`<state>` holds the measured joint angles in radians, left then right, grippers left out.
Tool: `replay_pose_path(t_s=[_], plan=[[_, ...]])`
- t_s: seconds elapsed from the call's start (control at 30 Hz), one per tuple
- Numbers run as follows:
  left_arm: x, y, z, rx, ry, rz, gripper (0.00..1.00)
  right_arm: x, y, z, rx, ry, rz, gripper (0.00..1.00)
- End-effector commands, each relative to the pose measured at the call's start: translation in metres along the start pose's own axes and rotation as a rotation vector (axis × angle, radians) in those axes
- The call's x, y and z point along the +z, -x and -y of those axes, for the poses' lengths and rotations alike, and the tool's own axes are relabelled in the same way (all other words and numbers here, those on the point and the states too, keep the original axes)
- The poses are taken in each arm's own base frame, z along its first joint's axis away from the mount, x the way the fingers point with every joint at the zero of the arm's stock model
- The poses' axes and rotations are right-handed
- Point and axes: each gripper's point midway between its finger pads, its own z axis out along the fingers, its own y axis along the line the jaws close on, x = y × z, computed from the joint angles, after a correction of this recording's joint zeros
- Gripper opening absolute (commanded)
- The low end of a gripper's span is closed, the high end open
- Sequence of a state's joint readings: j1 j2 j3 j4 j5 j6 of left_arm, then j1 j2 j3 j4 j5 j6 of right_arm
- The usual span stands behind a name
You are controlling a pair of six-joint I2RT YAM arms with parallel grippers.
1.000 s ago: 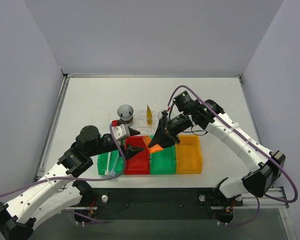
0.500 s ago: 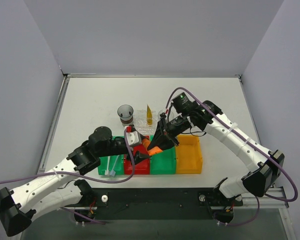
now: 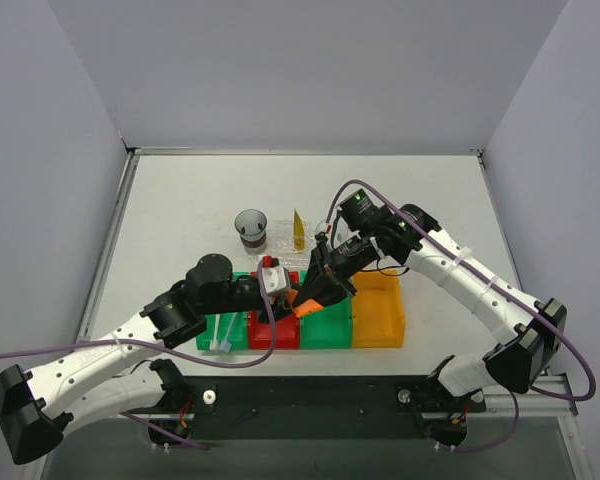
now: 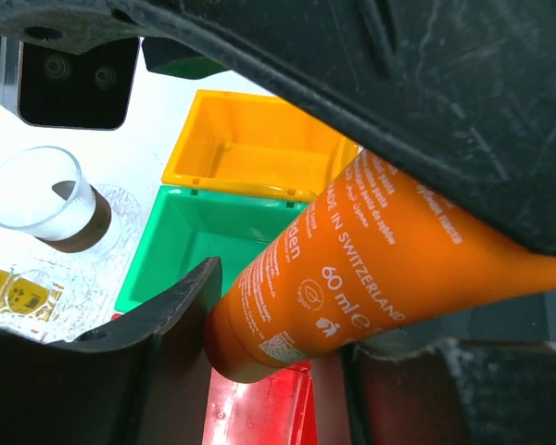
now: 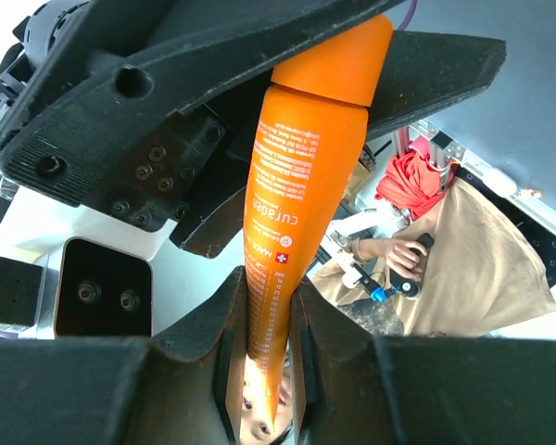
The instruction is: Prepare toiletry sets of a toothbrush and toothpaste on the tray
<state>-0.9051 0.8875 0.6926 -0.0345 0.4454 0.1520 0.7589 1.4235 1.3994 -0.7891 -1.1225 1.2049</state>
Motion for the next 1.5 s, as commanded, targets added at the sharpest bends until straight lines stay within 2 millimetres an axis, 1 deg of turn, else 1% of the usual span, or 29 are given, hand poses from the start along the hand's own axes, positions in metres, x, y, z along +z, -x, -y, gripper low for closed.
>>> replay_pose_path(t_s=[0.0,0.03,0.07,0.1,0.13,0.17,0.2,0.23,0.27,0.33,0.47,0.5,0.53,0.57,0.6,0.67,0.7,0.73,0.83,0.87,0.93,0.97,1.0,1.07,1.1,1.2,1.27,1.4,1.47], plan=[[0.0,0.054,0.005,0.01,-0.02,0.162,0.35,0.005,0.004,0.006,0.028,-0.022,-0.012,0.0],[-0.001,0.054,0.005,0.007,-0.018,0.16,0.32,0.005,0.005,0.006,0.026,-0.021,-0.009,0.0],[-0.001,0.054,0.005,0.005,-0.018,0.159,0.28,0.005,0.006,0.007,0.028,-0.023,-0.006,0.04],[-0.002,0.054,0.005,0.003,-0.017,0.158,0.16,0.005,0.007,0.008,0.03,-0.023,-0.003,0.09],[-0.002,0.055,0.005,0.002,-0.015,0.158,0.12,0.005,0.008,0.008,0.029,-0.024,0.001,0.14],[-0.002,0.055,0.005,0.0,-0.017,0.157,0.08,0.003,0.012,0.006,0.018,-0.02,0.019,0.28],[-0.001,0.055,0.005,-0.005,-0.018,0.154,0.03,0.002,0.014,0.005,0.015,-0.018,0.025,0.31],[-0.001,0.054,0.003,-0.016,-0.008,0.151,0.0,0.001,0.014,0.003,0.007,-0.015,0.034,0.35],[-0.001,0.053,0.002,-0.024,-0.001,0.147,0.0,-0.001,0.019,0.002,0.003,-0.012,0.053,0.39],[-0.002,0.051,0.0,-0.054,0.013,0.137,0.0,-0.006,0.023,0.0,-0.019,-0.003,0.079,0.4],[-0.004,0.046,-0.007,-0.098,0.035,0.105,0.0,-0.026,0.038,0.002,-0.107,0.018,0.187,0.41],[-0.004,0.046,-0.007,-0.131,0.031,0.102,0.0,-0.036,0.049,0.006,-0.096,0.03,0.229,0.41],[-0.004,0.039,-0.006,-0.158,0.02,0.071,0.0,-0.042,0.053,0.008,-0.118,0.034,0.255,0.42],[-0.006,0.039,-0.012,-0.169,0.029,0.069,0.0,-0.051,0.057,0.008,-0.134,0.05,0.293,0.42],[-0.006,0.038,-0.01,-0.182,0.006,0.063,0.0,-0.064,0.068,0.009,-0.132,0.063,0.344,0.42],[-0.009,0.036,-0.016,-0.208,0.008,0.059,0.0,-0.08,0.074,0.004,-0.217,0.075,0.406,0.44],[-0.011,0.035,-0.014,-0.222,-0.017,0.053,0.0,-0.086,0.076,0.001,-0.249,0.078,0.433,0.45],[-0.013,0.034,-0.015,-0.235,-0.026,0.045,0.0,-0.1,0.079,-0.01,-0.301,0.09,0.489,0.45],[-0.02,0.031,-0.017,-0.266,-0.049,-0.006,0.0,-0.119,0.081,-0.028,-0.45,0.085,0.57,0.49],[-0.022,0.03,-0.018,-0.273,-0.054,-0.019,0.0,-0.128,0.076,-0.041,-0.562,0.086,0.6,0.5],[-0.027,0.028,-0.017,-0.295,-0.079,-0.056,0.0,-0.137,0.074,-0.054,-0.662,0.079,0.639,0.49],[-0.028,0.029,-0.017,-0.301,-0.088,-0.066,0.0,-0.147,0.07,-0.064,-0.756,0.069,0.682,0.49],[-0.03,0.02,-0.016,-0.341,-0.098,-0.106,0.0,-0.151,0.07,-0.068,-0.8,0.061,0.705,0.49],[-0.033,0.028,-0.014,-0.324,-0.135,-0.116,0.0,-0.158,0.064,-0.081,-0.897,0.063,0.753,0.48],[-0.033,0.021,-0.011,-0.353,-0.149,-0.152,0.0,-0.158,0.061,-0.085,-0.964,0.056,0.761,0.48],[-0.035,0.031,-0.007,-0.371,-0.202,-0.141,0.0,-0.145,0.048,-0.096,-1.15,0.042,0.756,0.48],[-0.034,0.039,-0.001,-0.396,-0.255,-0.116,0.0,-0.137,0.043,-0.098,-1.209,0.038,0.735,0.48],[-0.033,0.039,0.0,-0.414,-0.277,-0.125,0.0,-0.11,0.026,-0.1,-1.33,0.027,0.66,0.48],[-0.032,0.04,0.0,-0.418,-0.283,-0.124,0.0,-0.106,0.024,-0.099,-1.378,0.013,0.659,0.48]])
